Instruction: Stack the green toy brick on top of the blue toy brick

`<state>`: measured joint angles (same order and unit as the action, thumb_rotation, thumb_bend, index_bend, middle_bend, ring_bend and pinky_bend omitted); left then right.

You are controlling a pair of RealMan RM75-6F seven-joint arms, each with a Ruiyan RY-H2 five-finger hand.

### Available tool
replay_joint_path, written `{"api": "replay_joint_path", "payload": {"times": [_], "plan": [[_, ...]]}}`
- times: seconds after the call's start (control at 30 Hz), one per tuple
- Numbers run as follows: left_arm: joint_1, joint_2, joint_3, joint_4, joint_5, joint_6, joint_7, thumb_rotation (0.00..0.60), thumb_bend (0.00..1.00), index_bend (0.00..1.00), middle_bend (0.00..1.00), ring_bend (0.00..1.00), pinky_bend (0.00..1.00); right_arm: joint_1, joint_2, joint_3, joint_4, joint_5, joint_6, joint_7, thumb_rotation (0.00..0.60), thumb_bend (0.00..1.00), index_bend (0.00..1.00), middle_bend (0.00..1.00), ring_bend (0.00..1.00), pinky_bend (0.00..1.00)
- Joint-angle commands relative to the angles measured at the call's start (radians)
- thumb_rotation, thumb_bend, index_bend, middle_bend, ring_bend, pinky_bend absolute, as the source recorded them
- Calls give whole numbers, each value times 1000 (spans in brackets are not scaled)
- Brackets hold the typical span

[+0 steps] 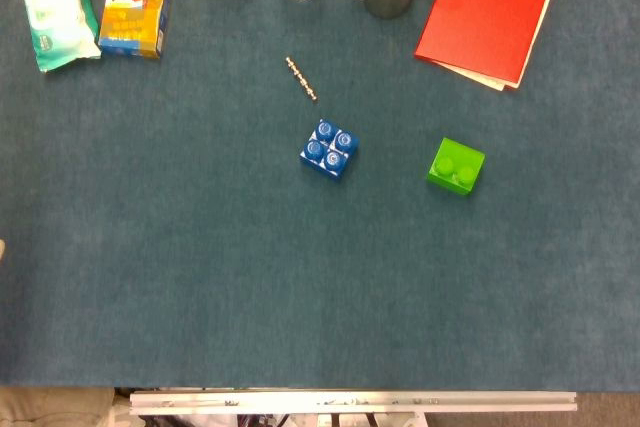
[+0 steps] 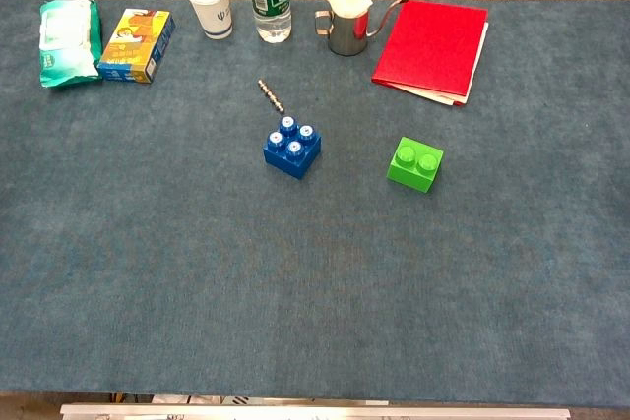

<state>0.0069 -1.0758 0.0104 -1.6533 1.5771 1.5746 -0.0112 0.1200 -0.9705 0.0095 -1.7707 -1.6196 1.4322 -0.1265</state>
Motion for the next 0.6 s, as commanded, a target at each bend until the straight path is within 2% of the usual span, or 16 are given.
{"api": "replay_joint_path", "payload": {"times": [0.03, 0.3, 0.6], "plan": [[1, 0, 1, 0, 1, 0, 2, 600, 206, 0, 3, 18, 0, 0, 0, 0, 0, 0, -1, 0, 600, 129, 411, 408, 317, 371], [4, -1, 3, -3, 7, 6, 4, 600, 206, 0, 3, 18, 0, 0, 6, 3, 0, 6, 1, 0, 600, 129, 412, 408, 317, 371], [-1, -2, 0, -9, 8, 1, 8, 600, 206, 0, 3, 18, 0, 29, 18, 14, -27, 30, -51, -38, 600, 129, 412, 408, 317, 371]]}}
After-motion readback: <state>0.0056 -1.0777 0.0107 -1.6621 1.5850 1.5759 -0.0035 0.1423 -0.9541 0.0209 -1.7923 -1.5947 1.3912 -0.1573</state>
